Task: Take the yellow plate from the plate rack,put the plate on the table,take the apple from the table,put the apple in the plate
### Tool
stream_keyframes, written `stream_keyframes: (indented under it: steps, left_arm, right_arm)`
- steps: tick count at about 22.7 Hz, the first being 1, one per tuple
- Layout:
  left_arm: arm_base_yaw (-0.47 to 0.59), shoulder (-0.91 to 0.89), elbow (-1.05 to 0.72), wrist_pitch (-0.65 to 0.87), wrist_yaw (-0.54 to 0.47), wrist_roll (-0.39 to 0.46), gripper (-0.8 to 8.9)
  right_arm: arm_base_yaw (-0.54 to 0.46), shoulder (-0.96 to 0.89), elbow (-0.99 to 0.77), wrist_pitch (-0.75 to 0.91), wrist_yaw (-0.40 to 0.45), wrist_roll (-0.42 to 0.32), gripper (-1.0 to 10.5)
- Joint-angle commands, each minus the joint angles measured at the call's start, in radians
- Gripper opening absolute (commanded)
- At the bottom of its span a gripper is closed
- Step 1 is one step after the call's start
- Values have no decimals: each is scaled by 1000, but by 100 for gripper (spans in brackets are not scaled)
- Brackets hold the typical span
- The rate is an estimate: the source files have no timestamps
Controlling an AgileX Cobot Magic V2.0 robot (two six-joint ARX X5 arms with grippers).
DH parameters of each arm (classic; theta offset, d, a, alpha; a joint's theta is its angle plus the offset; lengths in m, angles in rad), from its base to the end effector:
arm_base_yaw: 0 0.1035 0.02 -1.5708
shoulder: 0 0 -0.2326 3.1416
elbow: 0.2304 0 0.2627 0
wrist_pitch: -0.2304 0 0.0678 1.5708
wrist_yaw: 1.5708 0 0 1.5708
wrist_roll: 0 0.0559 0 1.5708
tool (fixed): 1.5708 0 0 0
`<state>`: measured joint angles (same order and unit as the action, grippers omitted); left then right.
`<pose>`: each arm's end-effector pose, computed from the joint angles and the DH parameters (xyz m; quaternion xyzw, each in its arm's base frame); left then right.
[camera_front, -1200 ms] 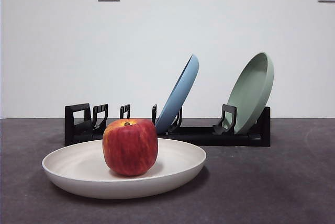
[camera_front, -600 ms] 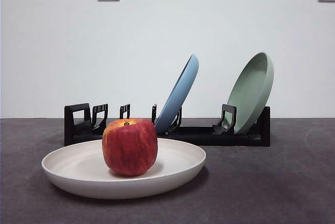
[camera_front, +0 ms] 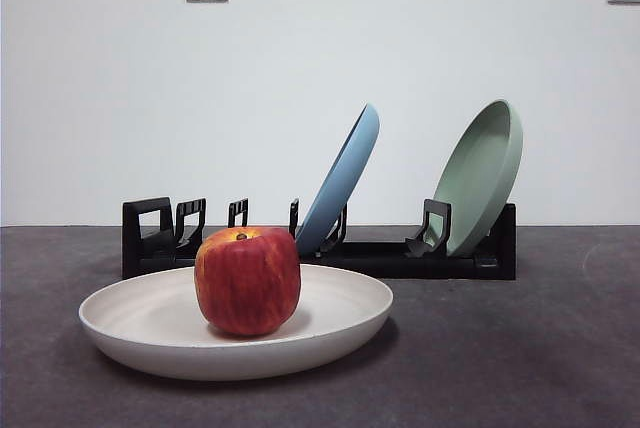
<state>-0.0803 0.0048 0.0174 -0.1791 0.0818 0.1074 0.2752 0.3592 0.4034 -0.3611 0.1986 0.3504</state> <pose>0.1633 -0.0177 0.1474 0.0533 0.0787 -0.0850 0.9918 0.1681 0.0360 0.2183 0.1355 0.1576 0.0105 0.9781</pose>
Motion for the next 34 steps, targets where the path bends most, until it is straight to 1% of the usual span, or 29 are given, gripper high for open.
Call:
stream_keyframes:
  steps: [1,2,3,4,5,7,9,17,23,25,27,28,31,34]
  left_arm:
    - [4,-3,-14,3,-2,-8,-1]
    - [4,-3,-14,3,-2,-8,-1]
    - [4,-3,-14,3,-2,-8,-1]
    - [4,-3,-14,3,-2,-8,-1]
    - [4,-3,-14,3,-2,-8,-1]
    - [4,-3,-14,3,-2,-8,-1]
    - [4,-3,-14,3,-2,-8,-1]
    - [4,-3,-14,3,-2,-8,-1]
    - [4,-3,-14,3,-2,-8,-1]
    - [4,-3,-14,3,-2,-8,-1]
    - [4,-3,-14,3,-2,-8,-1]
    - [4,-3,-14,3,-2,-8,-1]
    - [4,-3,-14,3,-2,-8,-1]
    - [4,-3,-14,3,-2,-8,-1]
  right_arm:
    - [-32,-79,-41,16,10,-211,2]
    - [-50,-116,-65,21,10,-237,2]
    - [-79,-164,-105,40,8,-248,2]
    - [-103,-200,-141,61,-11,-248,2]
    - [-132,-241,-182,89,-50,-262,2]
    - [-178,-312,-263,156,-152,-322,2]
    - [-190,-341,-299,174,-198,-352,2]
    - [-189,-358,-395,180,-201,-351,2]
    - [-188,-358,-398,181,-204,-348,2]
    - [-188,-355,-398,180,-232,-339,2]
    - [-188,-344,-397,181,-261,-301,2]
    - [-188,-339,-397,181,-261,-283,1]
    - [-188,-334,-397,181,-238,-281,2]
    - [-188,-333,-397,181,-238,-281,1]
